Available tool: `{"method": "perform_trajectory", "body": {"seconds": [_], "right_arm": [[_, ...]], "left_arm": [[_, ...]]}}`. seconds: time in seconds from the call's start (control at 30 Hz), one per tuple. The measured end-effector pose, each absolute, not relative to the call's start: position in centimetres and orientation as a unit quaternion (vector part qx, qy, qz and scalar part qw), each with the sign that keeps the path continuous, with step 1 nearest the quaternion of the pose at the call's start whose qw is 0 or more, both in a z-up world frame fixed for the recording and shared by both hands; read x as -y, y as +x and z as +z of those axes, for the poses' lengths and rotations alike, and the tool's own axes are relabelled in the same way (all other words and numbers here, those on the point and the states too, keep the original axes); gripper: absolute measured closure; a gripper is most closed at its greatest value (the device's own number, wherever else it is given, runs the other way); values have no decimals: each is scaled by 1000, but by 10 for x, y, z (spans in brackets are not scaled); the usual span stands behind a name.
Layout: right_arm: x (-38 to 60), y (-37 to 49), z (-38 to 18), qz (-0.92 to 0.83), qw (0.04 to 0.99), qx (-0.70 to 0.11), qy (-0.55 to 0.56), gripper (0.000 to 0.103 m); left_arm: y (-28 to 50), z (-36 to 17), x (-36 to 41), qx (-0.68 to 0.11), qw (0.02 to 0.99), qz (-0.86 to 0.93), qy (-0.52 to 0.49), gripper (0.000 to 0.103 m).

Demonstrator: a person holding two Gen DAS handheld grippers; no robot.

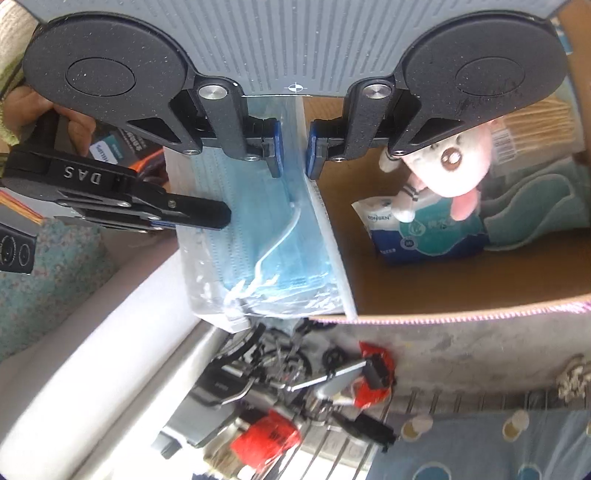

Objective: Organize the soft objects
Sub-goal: 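Lift the face mask pack and carry it over the cardboard box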

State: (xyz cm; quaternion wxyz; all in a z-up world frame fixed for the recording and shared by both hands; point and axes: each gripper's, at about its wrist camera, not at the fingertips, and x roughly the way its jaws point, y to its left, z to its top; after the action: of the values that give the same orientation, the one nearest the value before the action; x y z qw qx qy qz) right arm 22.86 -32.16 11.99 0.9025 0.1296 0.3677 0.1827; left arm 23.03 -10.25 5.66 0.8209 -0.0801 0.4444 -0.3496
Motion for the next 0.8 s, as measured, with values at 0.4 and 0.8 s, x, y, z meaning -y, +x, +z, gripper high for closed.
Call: {"method": "perform_trajectory", "body": {"seconds": [0.4, 0.8], "right_arm": [[331, 303, 60, 160, 882, -437, 72, 94], [307, 311, 56, 114, 886, -449, -21, 77]], "left_arm": [[299, -2, 144, -525, 786, -318, -72, 91], [312, -19, 148, -552, 778, -294, -59, 71]]}}
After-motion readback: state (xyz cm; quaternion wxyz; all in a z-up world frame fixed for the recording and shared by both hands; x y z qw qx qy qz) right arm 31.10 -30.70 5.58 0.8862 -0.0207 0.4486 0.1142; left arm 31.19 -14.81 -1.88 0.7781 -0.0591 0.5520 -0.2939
